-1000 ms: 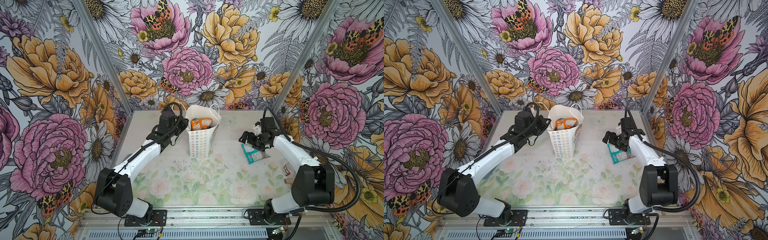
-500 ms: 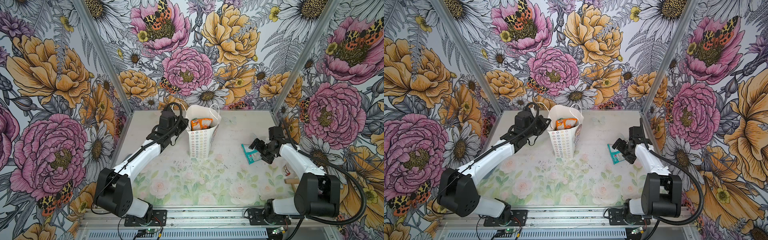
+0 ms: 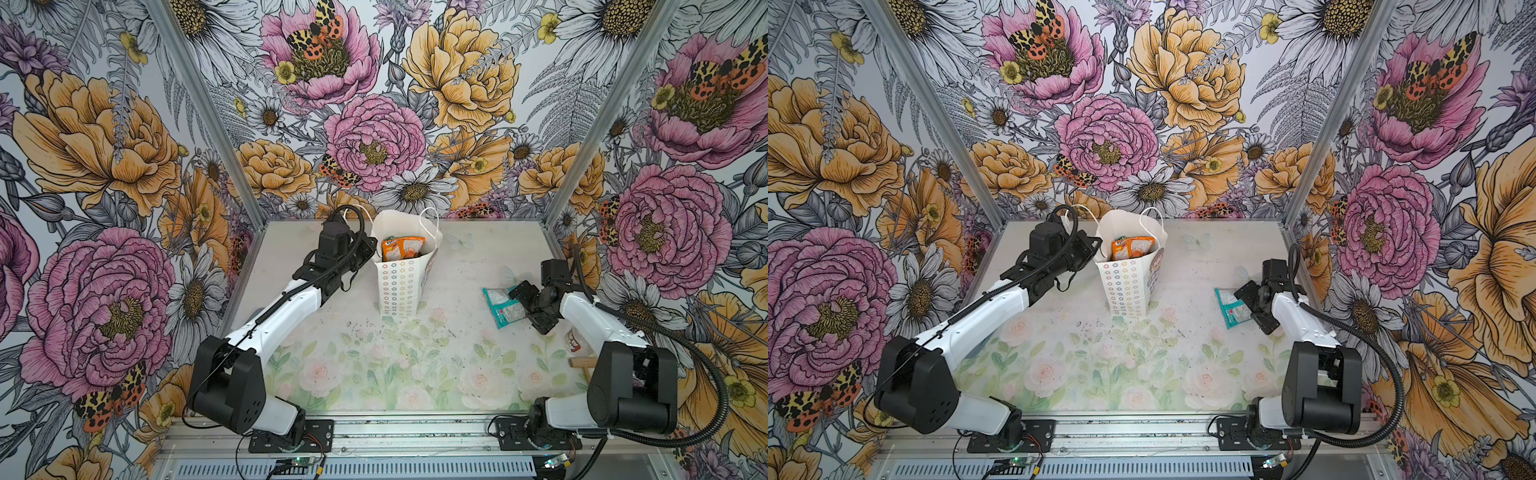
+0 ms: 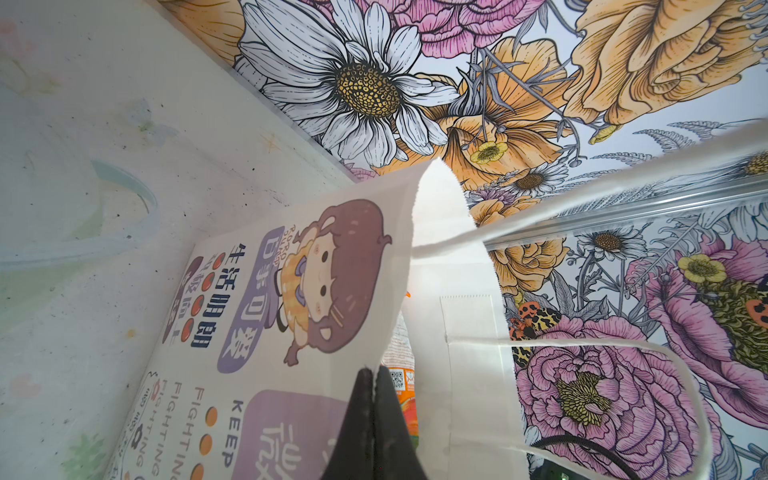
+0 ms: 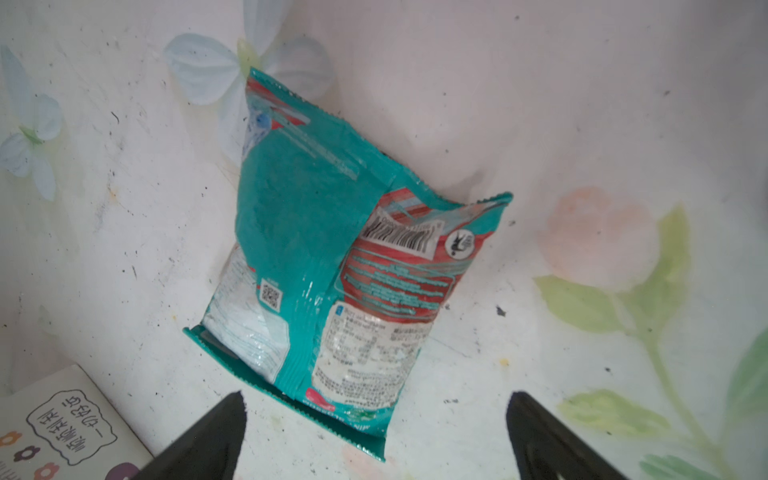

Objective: Place the snacks into the paper bag
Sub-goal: Pick up the snack from the middle-right of the table.

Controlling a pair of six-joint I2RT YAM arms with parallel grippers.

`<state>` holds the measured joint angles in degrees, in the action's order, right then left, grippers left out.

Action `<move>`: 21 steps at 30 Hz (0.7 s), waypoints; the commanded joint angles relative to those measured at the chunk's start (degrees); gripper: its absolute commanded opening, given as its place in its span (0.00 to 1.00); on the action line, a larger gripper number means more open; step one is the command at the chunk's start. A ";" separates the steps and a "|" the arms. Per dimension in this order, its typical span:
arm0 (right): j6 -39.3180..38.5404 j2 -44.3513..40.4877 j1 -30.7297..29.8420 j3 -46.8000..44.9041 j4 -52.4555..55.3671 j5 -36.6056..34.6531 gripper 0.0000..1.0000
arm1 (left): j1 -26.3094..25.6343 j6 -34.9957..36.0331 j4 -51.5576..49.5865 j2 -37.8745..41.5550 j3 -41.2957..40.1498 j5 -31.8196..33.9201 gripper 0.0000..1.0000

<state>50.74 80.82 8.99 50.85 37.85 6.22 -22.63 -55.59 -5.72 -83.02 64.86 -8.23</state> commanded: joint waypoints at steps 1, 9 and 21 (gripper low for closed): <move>3.34 1.63 0.22 -0.40 -3.62 -1.01 1.00 | 0.18 0.05 0.26 1.11 0.27 -0.57 0.00; 6.76 4.58 0.16 -1.76 -7.50 -0.94 1.00 | 0.18 -0.04 0.27 0.94 0.44 -0.49 0.00; 8.05 10.50 -0.28 -1.02 -10.32 -1.64 1.00 | -0.04 -0.04 0.26 0.63 0.57 -0.56 0.00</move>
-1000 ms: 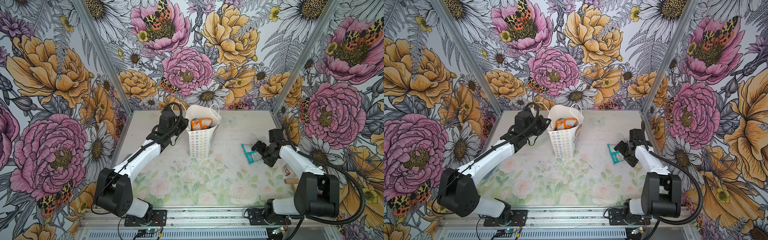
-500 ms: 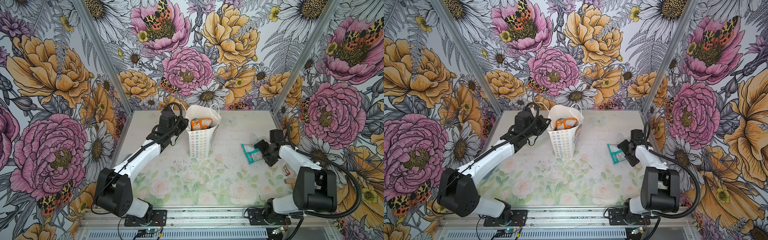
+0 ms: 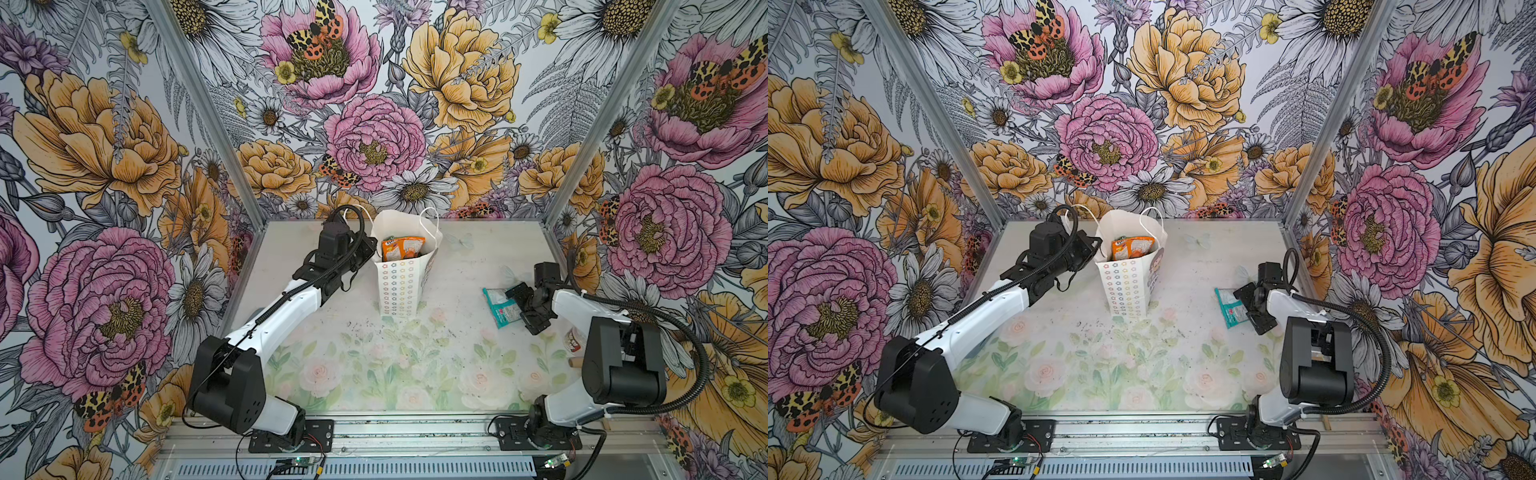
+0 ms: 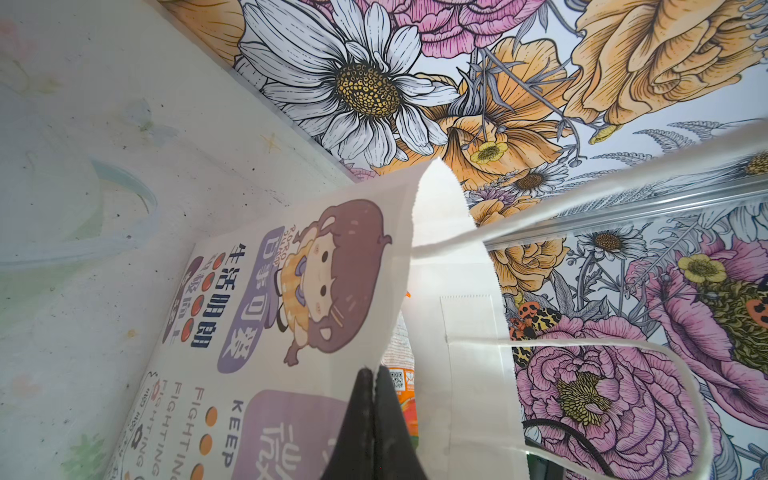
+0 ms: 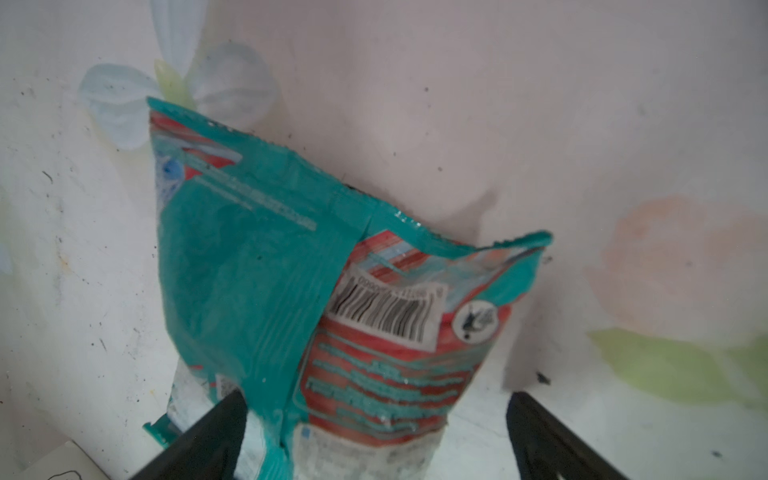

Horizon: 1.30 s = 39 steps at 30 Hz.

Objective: Place the snacks into the paper bag
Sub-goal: Pick up the snack from the middle-right of the table.

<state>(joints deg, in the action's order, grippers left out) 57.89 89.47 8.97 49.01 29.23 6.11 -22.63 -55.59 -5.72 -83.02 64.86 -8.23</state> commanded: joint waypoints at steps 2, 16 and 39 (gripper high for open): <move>0.97 3.44 -0.35 1.15 -2.31 -1.53 1.00 | -0.12 -0.04 0.25 0.49 0.61 -0.56 0.00; -0.65 9.47 -2.12 3.02 -3.74 -2.04 0.89 | 0.13 0.11 0.02 0.41 0.86 -0.38 0.00; -7.42 -9.30 -2.31 7.93 -6.65 4.62 0.00 | -0.22 0.21 -0.40 0.58 1.68 -0.46 0.00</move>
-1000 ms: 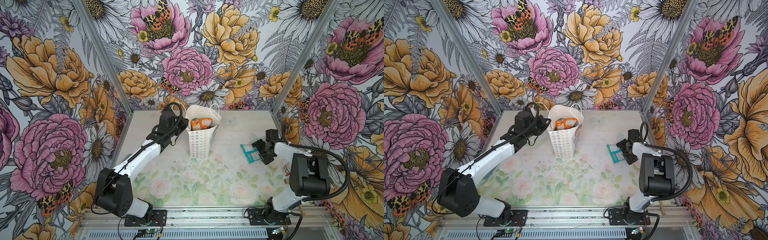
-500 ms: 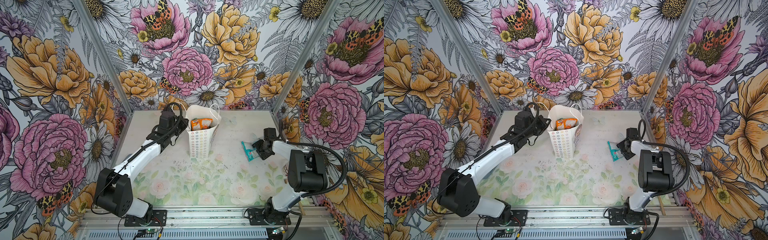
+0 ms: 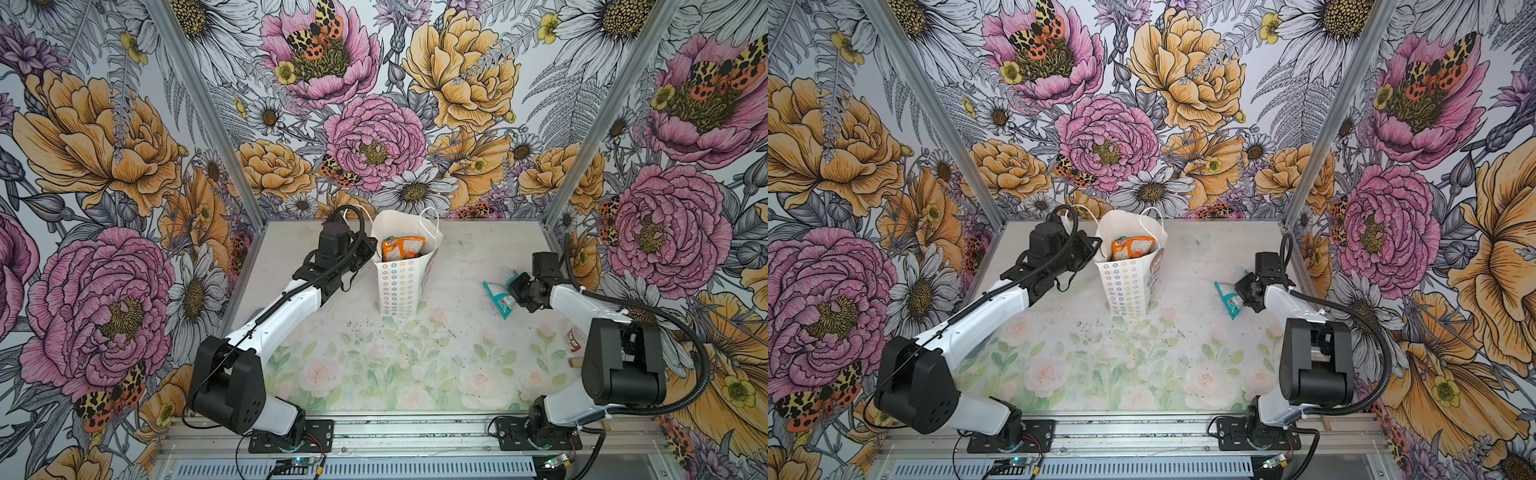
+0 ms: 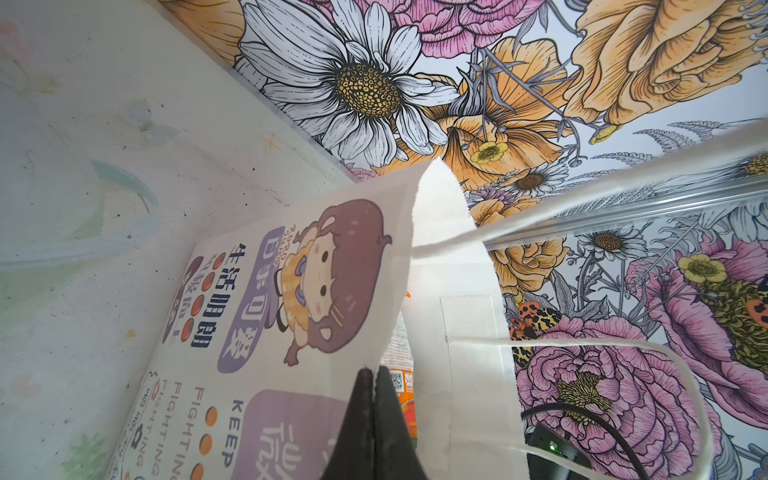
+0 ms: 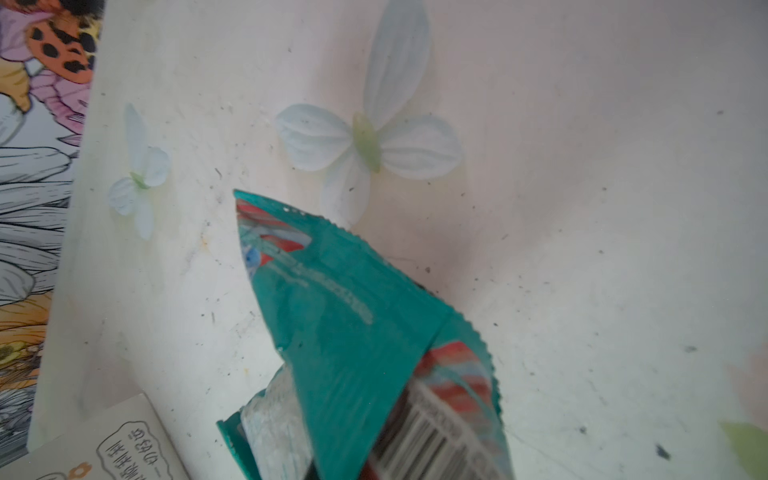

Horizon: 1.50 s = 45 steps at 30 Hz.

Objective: Place the snacks into the paper bag
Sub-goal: Pick up the snack from the middle-right of the table, then place the snack in the paper bag.

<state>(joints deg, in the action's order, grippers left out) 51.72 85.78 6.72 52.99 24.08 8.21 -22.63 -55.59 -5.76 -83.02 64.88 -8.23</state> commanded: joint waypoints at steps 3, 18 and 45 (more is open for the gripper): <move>-1.62 -9.10 -0.49 8.16 -1.27 4.54 0.00 | -0.27 0.22 -0.35 0.66 1.89 -0.56 0.00; -11.59 -8.98 -20.84 45.57 0.73 -1.00 0.00 | -1.55 0.12 -0.27 0.78 2.20 -0.05 0.00; -27.39 29.63 -41.83 85.01 7.84 -11.02 0.00 | -1.23 0.40 -1.17 2.25 1.11 0.48 0.00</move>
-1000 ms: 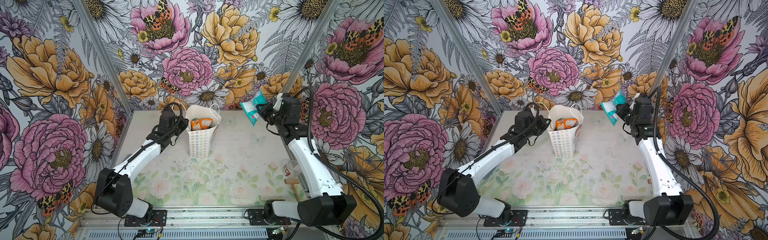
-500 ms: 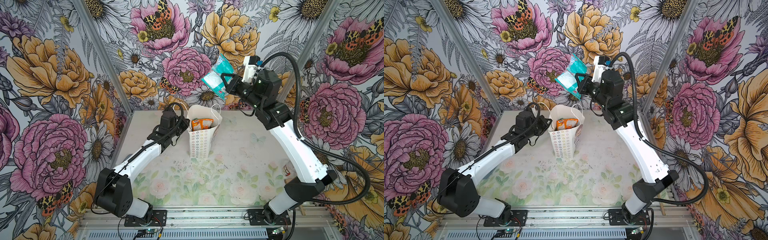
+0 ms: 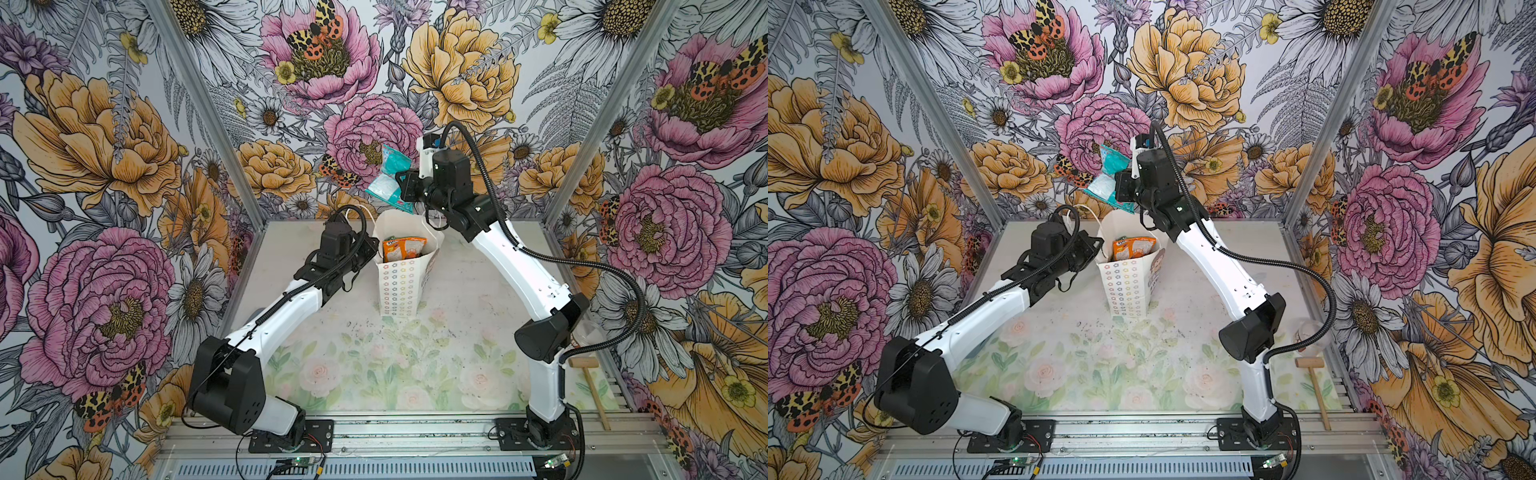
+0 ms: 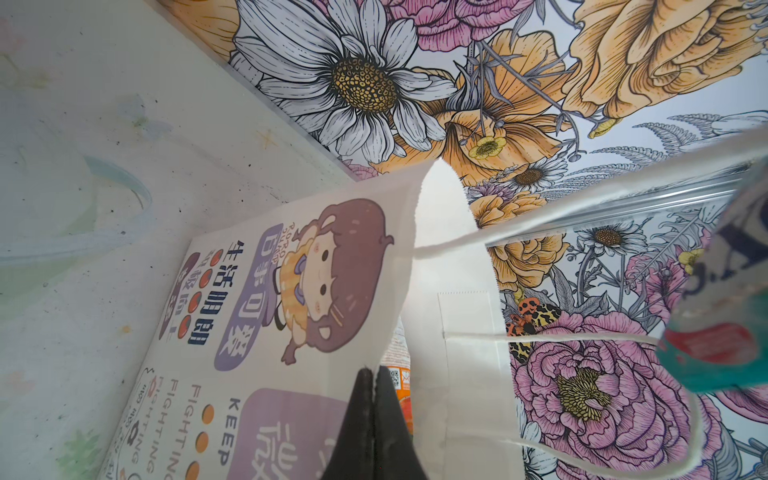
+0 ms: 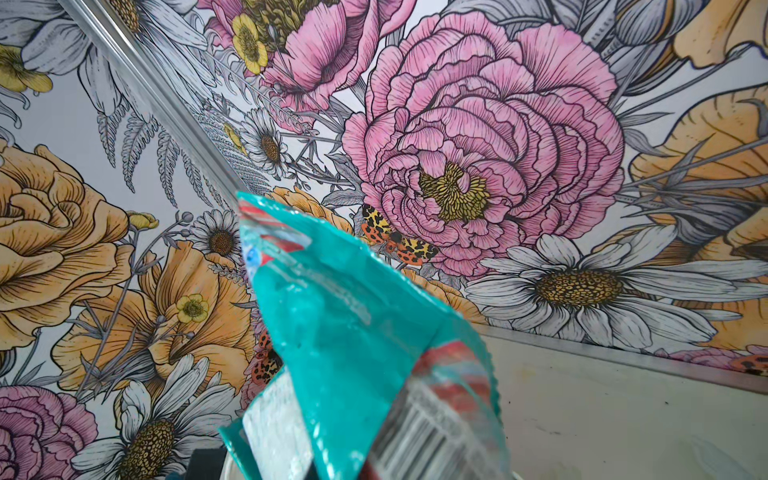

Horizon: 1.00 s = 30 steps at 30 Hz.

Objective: Place the snacks into the paper bag
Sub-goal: Place the snack in the paper bag.

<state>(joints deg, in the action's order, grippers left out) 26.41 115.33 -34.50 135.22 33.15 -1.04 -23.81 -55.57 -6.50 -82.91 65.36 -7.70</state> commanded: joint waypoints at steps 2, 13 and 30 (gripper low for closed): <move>-2.48 0.31 -1.04 2.26 -0.31 -2.44 0.00 | 0.04 0.38 -0.32 2.14 0.42 -0.06 0.00; -4.61 -4.23 -2.50 -7.90 0.52 -8.22 0.00 | 0.35 0.11 0.44 2.28 -0.34 -0.46 0.00; -7.12 -11.55 -2.59 -20.59 0.58 -9.69 0.00 | 0.72 -0.24 0.87 2.58 -1.03 -0.39 0.00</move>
<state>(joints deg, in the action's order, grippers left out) 20.86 107.02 -36.84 115.87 36.25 -9.52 -23.44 -55.59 -6.57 -82.59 65.04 -7.60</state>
